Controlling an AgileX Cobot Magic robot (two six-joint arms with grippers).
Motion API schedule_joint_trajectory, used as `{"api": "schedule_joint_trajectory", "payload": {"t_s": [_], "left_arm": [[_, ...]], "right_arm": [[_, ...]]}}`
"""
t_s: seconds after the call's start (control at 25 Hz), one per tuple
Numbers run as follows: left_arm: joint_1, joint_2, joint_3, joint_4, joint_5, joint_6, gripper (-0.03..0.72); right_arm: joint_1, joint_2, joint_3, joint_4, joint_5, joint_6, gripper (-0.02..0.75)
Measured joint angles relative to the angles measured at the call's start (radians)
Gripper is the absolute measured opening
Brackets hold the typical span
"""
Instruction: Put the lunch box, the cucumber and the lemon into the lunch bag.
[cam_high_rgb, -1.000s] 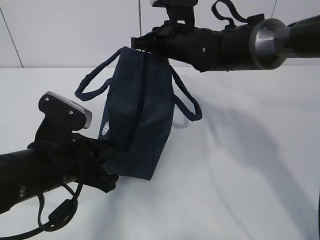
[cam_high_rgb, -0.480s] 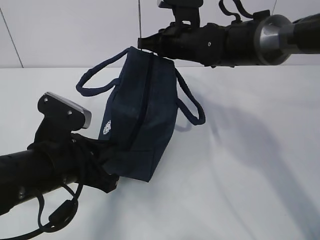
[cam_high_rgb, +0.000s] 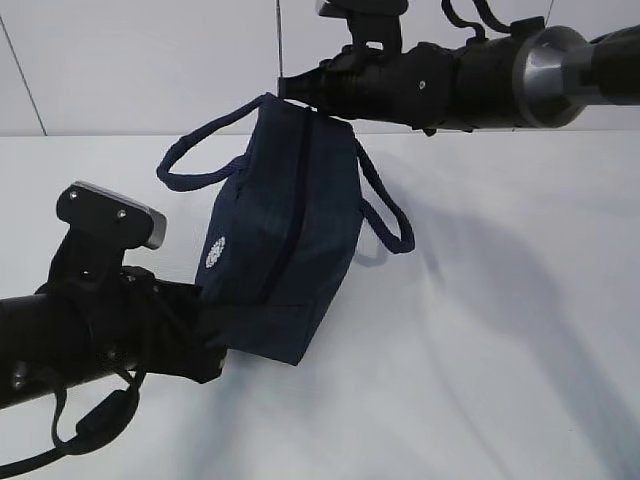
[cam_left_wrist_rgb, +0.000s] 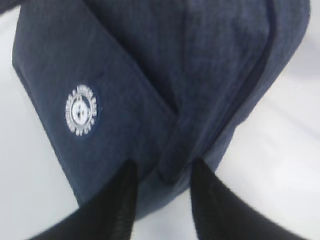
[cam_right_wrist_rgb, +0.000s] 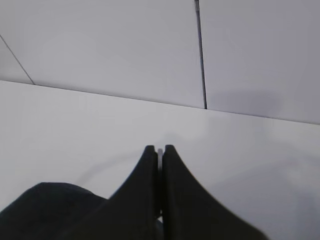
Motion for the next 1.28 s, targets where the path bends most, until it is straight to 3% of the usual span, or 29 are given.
{"api": "schedule_joint_trajectory", "payload": {"t_s": [0.16, 0.64, 1.04, 1.28], "left_arm": [[0.000, -0.050, -0.015, -0.015, 0.118, -0.002, 0.340], [0.000, -0.195, -0.038, -0.017, 0.388, -0.004, 0.344], [0.149, -0.222, -0.290, -0.017, 0.825, -0.004, 0.342], [0.240, -0.222, -0.471, -0.013, 1.011, -0.004, 0.254]], "right_arm": [[-0.001, 0.000, 0.000, 0.000, 0.003, 0.000, 0.000], [-0.001, 0.000, 0.000, 0.001, 0.022, 0.000, 0.000], [-0.001, 0.000, 0.000, 0.001, 0.031, 0.006, 0.000], [-0.001, 0.000, 0.000, 0.001, 0.033, 0.010, 0.000]]}}
